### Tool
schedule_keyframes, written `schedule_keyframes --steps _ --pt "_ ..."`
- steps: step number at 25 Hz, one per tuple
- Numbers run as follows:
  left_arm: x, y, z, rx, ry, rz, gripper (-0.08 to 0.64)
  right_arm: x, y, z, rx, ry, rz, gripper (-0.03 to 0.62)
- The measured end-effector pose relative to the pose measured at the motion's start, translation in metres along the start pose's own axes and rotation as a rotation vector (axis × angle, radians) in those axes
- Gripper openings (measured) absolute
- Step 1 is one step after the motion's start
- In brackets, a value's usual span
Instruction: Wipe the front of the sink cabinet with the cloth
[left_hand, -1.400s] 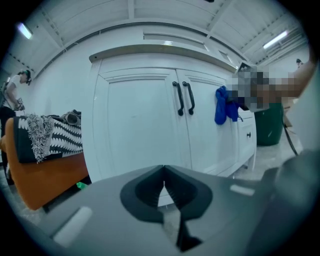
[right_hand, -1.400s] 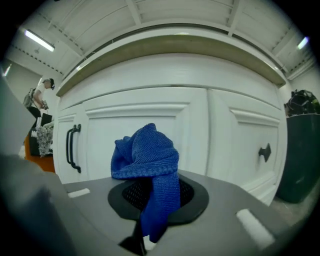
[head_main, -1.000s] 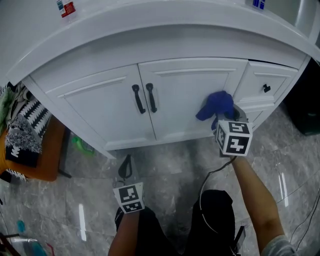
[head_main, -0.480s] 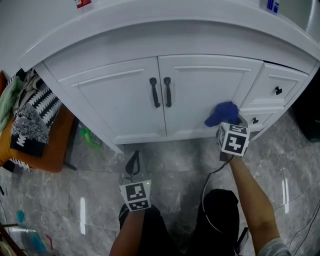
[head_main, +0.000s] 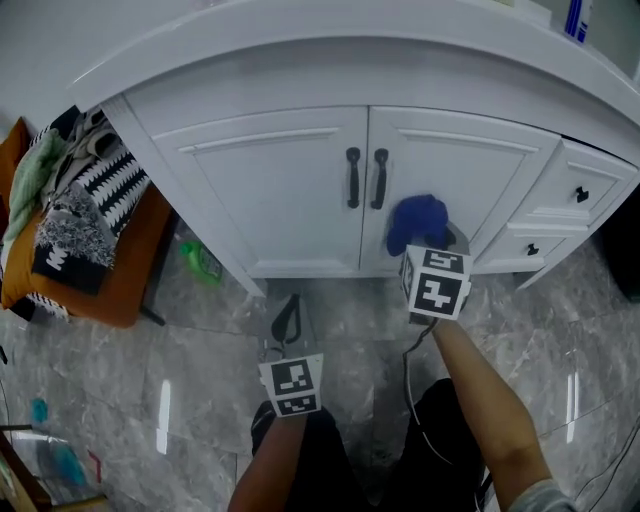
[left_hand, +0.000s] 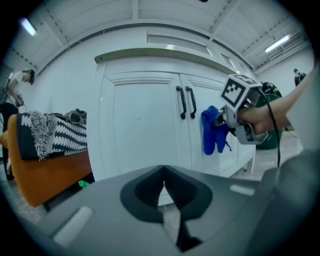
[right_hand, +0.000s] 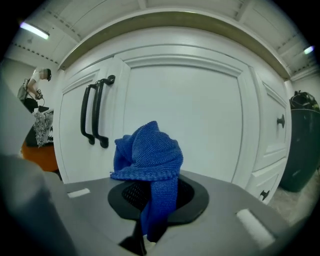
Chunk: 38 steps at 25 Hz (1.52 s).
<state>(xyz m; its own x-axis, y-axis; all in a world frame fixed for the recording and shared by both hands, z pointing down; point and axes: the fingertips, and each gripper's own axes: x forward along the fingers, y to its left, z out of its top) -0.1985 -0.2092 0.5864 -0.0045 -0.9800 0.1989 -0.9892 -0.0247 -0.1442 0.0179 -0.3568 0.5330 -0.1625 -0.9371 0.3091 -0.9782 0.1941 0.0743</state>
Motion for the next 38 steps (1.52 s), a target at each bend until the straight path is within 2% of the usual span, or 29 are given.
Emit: schedule_keyframes --steps 5,11,20,23,27,29,32,35,38 --pt "-0.007 0.006 0.005 -0.001 -0.020 0.004 0.009 0.005 0.038 -0.008 -0.009 0.017 0.055 0.063" --pt "-0.014 0.015 0.008 -0.027 -0.033 0.015 0.009 0.004 0.063 -0.014 0.021 0.047 0.062 0.063" --pt "-0.026 0.034 0.010 -0.065 -0.048 0.051 0.009 0.009 0.146 -0.008 -0.014 0.060 0.218 0.064" --pt "-0.030 0.039 0.013 -0.086 -0.060 0.062 0.009 0.013 0.167 -0.002 -0.039 0.068 0.219 0.066" --pt "-0.036 0.050 0.013 -0.098 -0.065 0.082 0.009 0.015 0.214 0.002 -0.046 0.093 0.317 0.066" --pt "-0.040 0.056 0.012 -0.118 -0.065 0.098 0.009 0.018 0.230 0.003 -0.053 0.111 0.311 0.067" --pt "-0.045 0.068 0.013 -0.145 -0.078 0.120 0.009 0.019 0.235 0.004 -0.007 0.111 0.288 0.067" --pt "-0.048 0.076 0.015 -0.148 -0.089 0.138 0.009 0.017 0.260 -0.005 -0.009 0.141 0.375 0.067" --pt "-0.053 0.080 0.014 -0.163 -0.090 0.146 0.009 0.020 0.282 -0.006 0.051 0.170 0.442 0.067"
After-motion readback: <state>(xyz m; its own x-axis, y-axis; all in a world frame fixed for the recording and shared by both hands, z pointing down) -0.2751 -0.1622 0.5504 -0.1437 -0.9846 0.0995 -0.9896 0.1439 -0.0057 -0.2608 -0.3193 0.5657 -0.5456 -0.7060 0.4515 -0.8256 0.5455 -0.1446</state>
